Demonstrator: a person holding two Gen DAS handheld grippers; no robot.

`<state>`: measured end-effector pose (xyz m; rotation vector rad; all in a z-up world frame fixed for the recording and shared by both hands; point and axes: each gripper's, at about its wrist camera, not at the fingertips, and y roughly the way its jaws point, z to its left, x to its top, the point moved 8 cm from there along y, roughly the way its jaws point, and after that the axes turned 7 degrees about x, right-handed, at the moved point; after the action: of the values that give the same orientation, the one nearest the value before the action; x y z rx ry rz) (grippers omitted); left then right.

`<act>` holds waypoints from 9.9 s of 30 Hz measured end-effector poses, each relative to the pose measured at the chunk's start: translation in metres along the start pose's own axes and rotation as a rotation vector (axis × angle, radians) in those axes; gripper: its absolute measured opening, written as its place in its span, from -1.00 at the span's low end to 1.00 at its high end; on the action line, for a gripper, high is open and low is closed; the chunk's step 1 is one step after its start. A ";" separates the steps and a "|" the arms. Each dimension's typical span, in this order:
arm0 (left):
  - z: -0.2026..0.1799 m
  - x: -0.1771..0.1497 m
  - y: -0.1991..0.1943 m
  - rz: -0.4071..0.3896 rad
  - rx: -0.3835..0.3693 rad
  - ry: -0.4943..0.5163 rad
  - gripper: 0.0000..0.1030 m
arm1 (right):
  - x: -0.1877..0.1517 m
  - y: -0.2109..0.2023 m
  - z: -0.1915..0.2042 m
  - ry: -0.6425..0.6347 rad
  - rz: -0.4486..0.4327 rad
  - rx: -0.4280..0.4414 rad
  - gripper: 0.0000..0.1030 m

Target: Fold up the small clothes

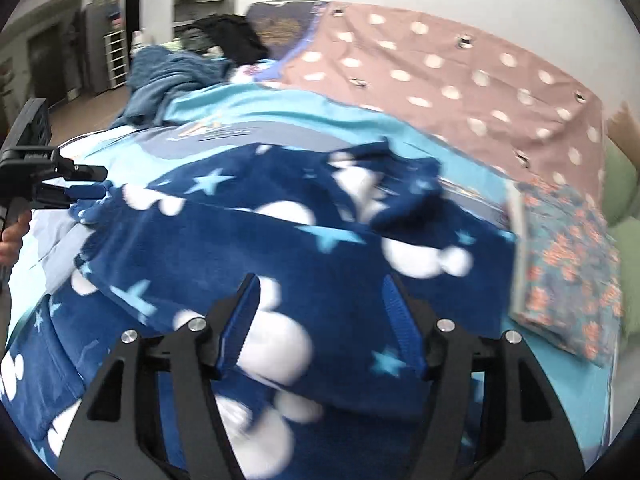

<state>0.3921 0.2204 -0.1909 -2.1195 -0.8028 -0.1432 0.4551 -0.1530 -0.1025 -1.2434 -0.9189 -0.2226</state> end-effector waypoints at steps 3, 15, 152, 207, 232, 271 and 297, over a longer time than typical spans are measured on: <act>0.059 0.009 -0.021 -0.040 0.074 -0.107 -0.11 | -0.014 0.033 0.015 0.031 0.098 0.120 0.11; 0.227 0.019 -0.065 -0.161 0.228 -0.494 -0.01 | -0.030 0.051 0.017 0.038 0.125 0.108 0.29; -0.185 -0.069 0.135 0.151 0.012 0.528 0.20 | -0.009 0.055 -0.042 0.209 0.102 0.180 0.35; 0.034 -0.269 -0.089 0.316 -0.392 -0.169 0.41 | -0.319 -0.200 0.029 1.063 0.085 0.657 -0.62; -0.065 -0.178 -0.135 0.104 -0.523 -0.079 -0.73 | -0.188 -0.240 -0.014 0.935 -0.144 0.694 -0.72; -0.114 0.107 0.121 0.169 -0.504 -0.437 0.06 | 0.050 -0.042 -0.258 1.056 -0.267 0.752 0.60; -0.103 -0.038 0.042 0.314 -0.359 0.009 0.22 | 0.167 0.081 -0.125 0.330 0.104 0.019 0.65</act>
<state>0.4046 0.1056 -0.1672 -2.5524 -0.4525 -0.1373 0.6697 -0.1808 -0.0467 -1.1902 -0.5694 -0.3249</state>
